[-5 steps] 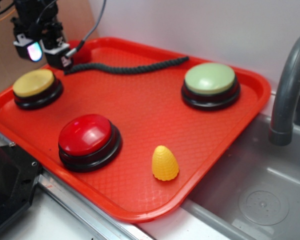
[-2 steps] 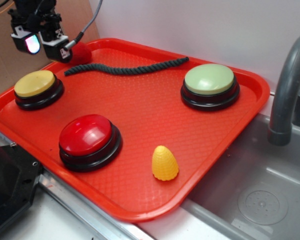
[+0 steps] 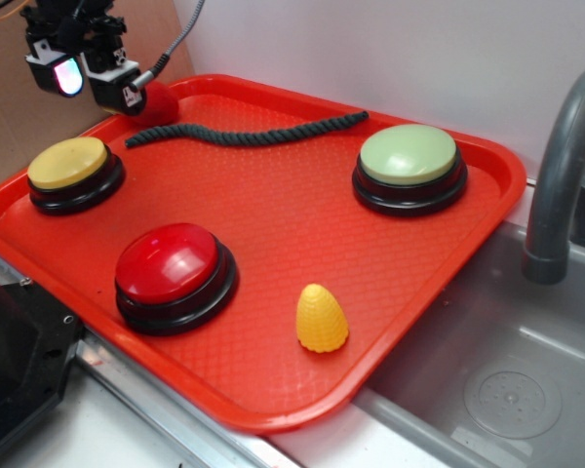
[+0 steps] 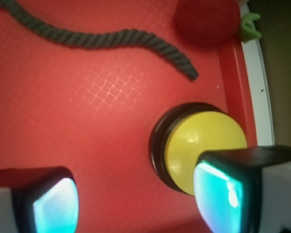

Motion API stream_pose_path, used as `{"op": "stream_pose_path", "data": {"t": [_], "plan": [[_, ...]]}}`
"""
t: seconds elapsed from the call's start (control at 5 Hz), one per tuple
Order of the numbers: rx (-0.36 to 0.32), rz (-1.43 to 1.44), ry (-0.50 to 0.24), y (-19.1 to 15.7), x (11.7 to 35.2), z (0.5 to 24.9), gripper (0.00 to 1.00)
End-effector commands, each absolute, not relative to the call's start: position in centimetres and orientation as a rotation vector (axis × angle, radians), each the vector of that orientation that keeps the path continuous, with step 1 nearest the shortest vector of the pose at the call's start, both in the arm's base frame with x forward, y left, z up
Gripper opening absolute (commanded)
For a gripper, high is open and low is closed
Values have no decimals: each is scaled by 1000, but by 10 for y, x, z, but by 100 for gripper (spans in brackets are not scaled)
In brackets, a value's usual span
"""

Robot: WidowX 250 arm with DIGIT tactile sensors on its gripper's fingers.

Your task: Push the yellow button.

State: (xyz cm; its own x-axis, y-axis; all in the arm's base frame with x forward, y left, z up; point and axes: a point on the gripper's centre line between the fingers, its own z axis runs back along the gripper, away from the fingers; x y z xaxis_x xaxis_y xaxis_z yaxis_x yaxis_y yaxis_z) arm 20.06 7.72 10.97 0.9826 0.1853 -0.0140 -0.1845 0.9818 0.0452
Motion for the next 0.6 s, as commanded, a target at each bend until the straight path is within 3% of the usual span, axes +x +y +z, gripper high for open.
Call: {"op": "stream_pose_path", "data": {"t": [0.0,0.4], "plan": [[71,193,-81,80,212,140,100],[57,145,-137,68,203,144,100]]}}
